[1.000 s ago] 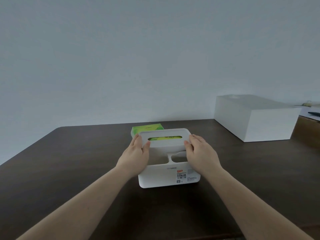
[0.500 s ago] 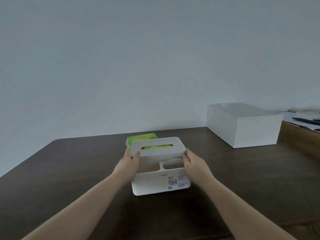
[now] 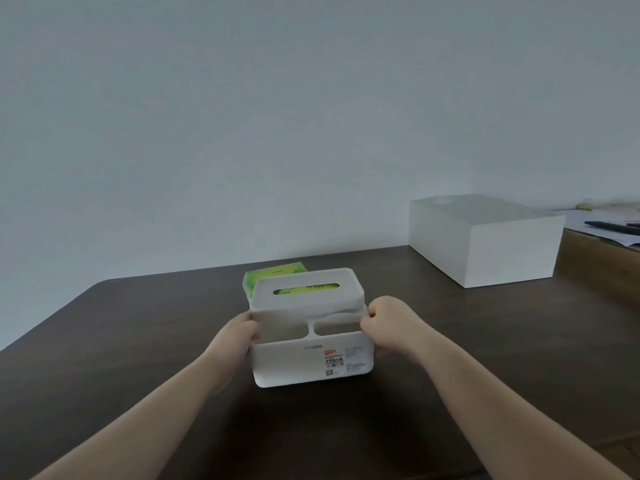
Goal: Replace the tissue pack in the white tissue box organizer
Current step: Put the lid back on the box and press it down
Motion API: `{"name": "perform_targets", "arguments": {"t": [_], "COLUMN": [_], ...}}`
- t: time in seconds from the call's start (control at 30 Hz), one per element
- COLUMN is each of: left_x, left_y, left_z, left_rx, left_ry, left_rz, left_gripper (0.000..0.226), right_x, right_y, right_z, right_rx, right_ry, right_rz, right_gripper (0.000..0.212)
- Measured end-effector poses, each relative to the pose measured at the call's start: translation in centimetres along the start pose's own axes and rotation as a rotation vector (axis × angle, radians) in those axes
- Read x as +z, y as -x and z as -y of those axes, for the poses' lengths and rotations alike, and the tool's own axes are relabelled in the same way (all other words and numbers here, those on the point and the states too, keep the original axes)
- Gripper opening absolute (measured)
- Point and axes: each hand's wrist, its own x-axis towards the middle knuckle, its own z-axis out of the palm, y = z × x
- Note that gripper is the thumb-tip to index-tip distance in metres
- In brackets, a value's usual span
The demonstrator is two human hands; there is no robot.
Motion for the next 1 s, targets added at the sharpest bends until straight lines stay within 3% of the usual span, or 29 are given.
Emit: {"name": "perform_targets", "arguments": {"t": [0.4,0.67,0.8,0.93,1.0], "left_x": [2.9,7.7,10.5,13.3,14.4], "left_y": [-5.1,-11.6,-15.8,-19.9,-21.9], "left_z": [-1.8,-4.6,-5.7,-6.3,-6.8], "left_rx": [0.043,0.132,0.194,0.233,0.244], "left_ry": [-0.244,-0.383,-0.401,-0.387,-0.394], "left_rz": [-0.033,-0.029,-0.025,-0.038,-0.043], "left_gripper": [0.022,0.026,0.011,0.013,0.019], "right_x": [-1.6,-3.9,-5.5,-7.1,-7.7], "right_y": [-5.0,-11.8,-15.4,-18.9,-20.7], "right_z": [-1.2,-4.7,-6.1,-7.4,-7.8], "right_rx": [0.067,0.107,0.113,0.116,0.121], "right_ry": [0.042,0.033,0.028,0.046,0.05], "right_rz": [-0.12,-0.274,-0.321,-0.373,-0.41], "right_gripper": [0.016,0.011,0.009,0.021,0.016]}}
